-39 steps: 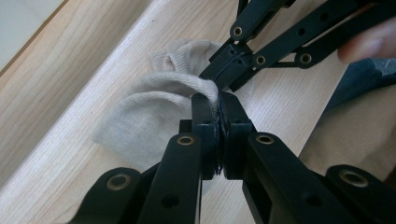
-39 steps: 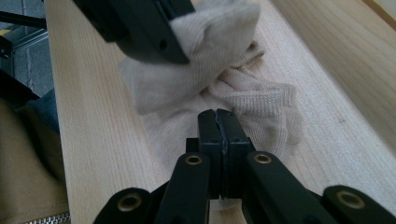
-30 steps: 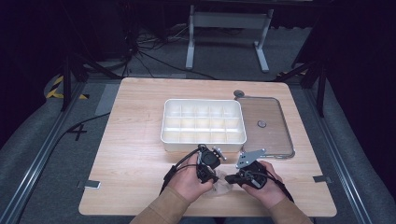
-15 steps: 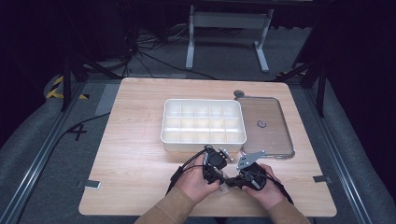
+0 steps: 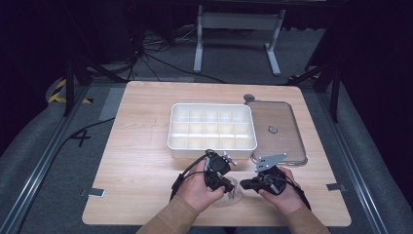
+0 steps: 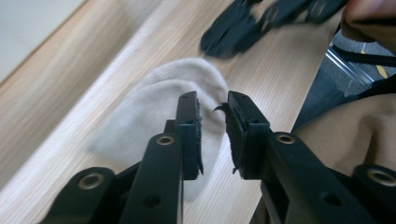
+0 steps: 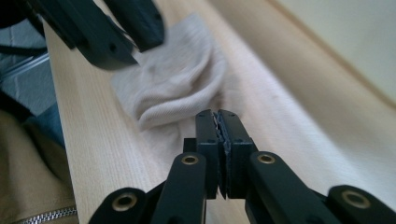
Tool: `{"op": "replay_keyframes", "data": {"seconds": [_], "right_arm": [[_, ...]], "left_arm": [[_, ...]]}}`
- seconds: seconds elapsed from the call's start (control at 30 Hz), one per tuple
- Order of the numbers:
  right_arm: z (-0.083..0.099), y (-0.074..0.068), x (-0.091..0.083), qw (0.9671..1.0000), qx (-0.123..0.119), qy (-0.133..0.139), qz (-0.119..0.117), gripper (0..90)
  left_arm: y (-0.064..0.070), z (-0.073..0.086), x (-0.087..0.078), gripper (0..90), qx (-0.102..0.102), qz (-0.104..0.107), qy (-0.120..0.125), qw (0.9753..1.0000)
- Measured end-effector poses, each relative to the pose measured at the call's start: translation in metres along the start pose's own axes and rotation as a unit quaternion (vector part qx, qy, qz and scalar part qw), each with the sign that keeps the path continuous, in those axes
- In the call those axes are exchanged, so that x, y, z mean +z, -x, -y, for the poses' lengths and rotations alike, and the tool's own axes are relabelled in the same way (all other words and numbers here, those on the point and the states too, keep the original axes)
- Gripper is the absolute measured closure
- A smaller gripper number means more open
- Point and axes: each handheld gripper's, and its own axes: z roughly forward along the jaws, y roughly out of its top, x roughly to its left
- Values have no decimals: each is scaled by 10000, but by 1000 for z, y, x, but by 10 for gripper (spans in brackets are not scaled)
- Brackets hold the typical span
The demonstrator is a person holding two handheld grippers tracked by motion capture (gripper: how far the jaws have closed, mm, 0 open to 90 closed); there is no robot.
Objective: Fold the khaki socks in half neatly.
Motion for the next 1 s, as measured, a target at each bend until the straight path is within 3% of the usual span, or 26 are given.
{"op": "replay_keyframes", "data": {"seconds": [0.1, 0.17, 0.3, 0.43, 0.57, 0.67, 0.73, 0.9, 1.0], "right_arm": [[-8, -6, -11, 9997, -126, 218, 56, 890], [-12, -10, -11, 9995, -203, 253, 43, 890], [-31, -30, 1, 9979, -560, 301, -134, 882], [-36, -33, 17, 9977, -658, 120, -100, 880], [-34, -29, 22, 9982, -598, 15, -84, 881], [-30, -26, 21, 9987, -507, -13, -54, 880], [-28, -26, 20, 9988, -491, -13, -32, 879], [-22, -24, 19, 9991, -404, -100, 9, 877], [-16, -19, 20, 9993, -299, -235, 33, 877]], "left_arm": [[-10, 8, -14, 786, -204, -142, 66, 9997], [-13, 10, -16, 790, -203, -202, 60, 9996], [-20, 22, -20, 800, -428, -322, 62, 9985], [-20, 28, -18, 795, -496, -374, 132, 9980], [-19, 28, -14, 814, -485, -379, 252, 9978], [-17, 24, 2, 828, -391, -328, 221, 9984], [-18, 22, 20, 832, -393, -323, -80, 9987], [-22, 20, 32, 836, -398, -320, -379, 9980], [-24, 19, 34, 836, -427, -247, -431, 9979]]}}
